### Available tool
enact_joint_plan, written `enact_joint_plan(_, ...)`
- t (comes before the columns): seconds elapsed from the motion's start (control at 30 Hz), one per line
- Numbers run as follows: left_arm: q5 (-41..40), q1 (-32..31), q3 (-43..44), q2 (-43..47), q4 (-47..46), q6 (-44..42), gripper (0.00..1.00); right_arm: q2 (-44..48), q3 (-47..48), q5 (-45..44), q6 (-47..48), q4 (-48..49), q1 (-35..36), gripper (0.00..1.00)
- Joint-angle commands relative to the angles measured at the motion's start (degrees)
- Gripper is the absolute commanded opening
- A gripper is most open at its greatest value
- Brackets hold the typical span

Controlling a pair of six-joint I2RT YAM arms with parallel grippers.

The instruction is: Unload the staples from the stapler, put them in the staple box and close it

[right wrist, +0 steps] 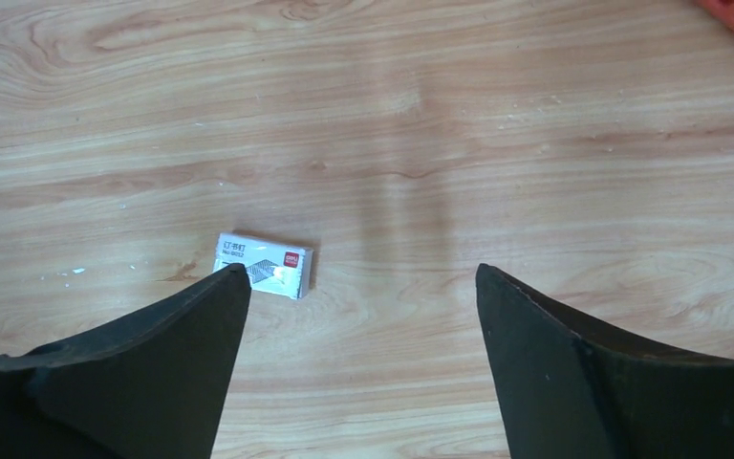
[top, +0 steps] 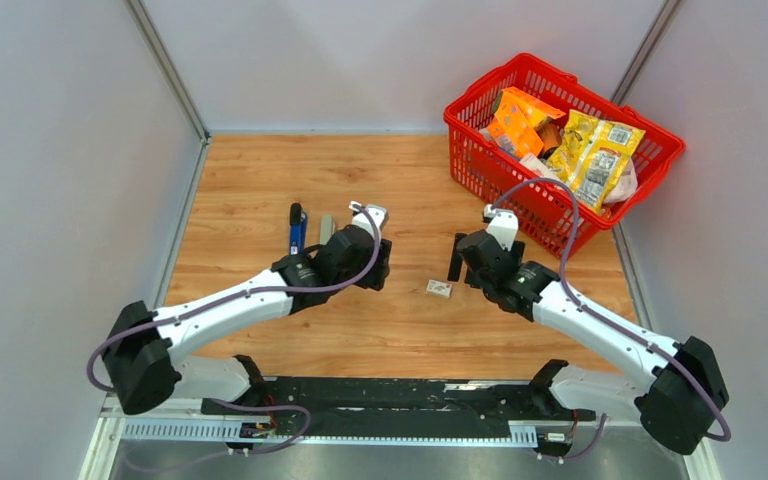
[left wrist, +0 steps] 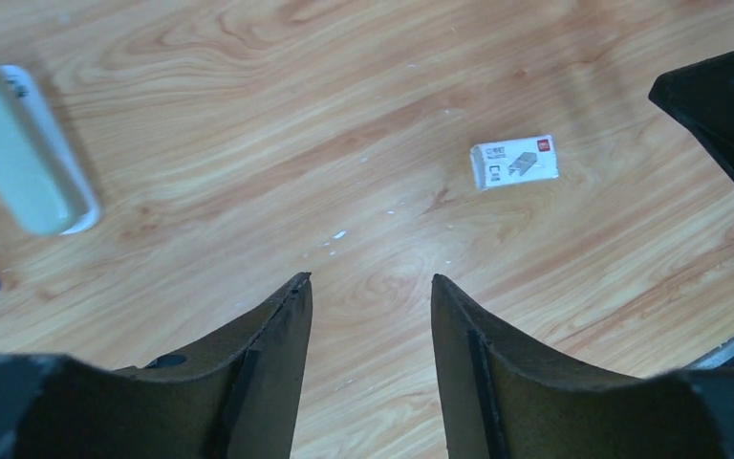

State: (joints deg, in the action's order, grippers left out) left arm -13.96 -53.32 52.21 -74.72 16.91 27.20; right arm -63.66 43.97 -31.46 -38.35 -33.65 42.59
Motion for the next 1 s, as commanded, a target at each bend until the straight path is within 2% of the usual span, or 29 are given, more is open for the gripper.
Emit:
enact_joint_plan(0.0,-5.73,-0.03,-0.79,7.38,4.17,-1.97,0.60,1.52,3.32,0.87,3.02,1.65,0.56,0.97)
enact_joint_plan(0.03,-6.78,0.06,-0.70,8.26,4.80,-2.24,0.63,1.78,3.58,1.31,3.36,1.92,0.83,1.00)
enact_joint_plan(0.13,-8.19,0.06,-0.79,12.39,7.17,-3.11,0.66,2.92,4.63,1.41,4.51,2.10,2.32,1.00)
enact_joint_plan(0.23,-9.07,0.06,-0.88,15.65,8.75,-3.91,0.79,4.24,5.95,1.93,5.91,1.92,3.46,1.00)
enact_joint_plan(0.3,-8.46,-0.03,-0.79,17.93,9.28,-5.13,0.82,4.94,6.83,2.11,6.88,1.66,4.43,1.00)
enact_joint_plan(0.57,-8.81,0.06,2.72,25.93,15.25,-8.21,0.83,6.00,12.36,-3.24,10.13,-0.10,10.05,1.00)
enact_joint_plan(0.8,-11.70,-0.03,5.98,31.12,19.48,-12.17,0.83,3.63,18.43,-7.38,10.49,-4.76,11.02,1.00)
enact_joint_plan(0.97,-12.41,-0.03,7.21,34.55,20.45,-14.37,0.83,3.81,19.22,-7.56,12.68,-2.65,11.11,1.00)
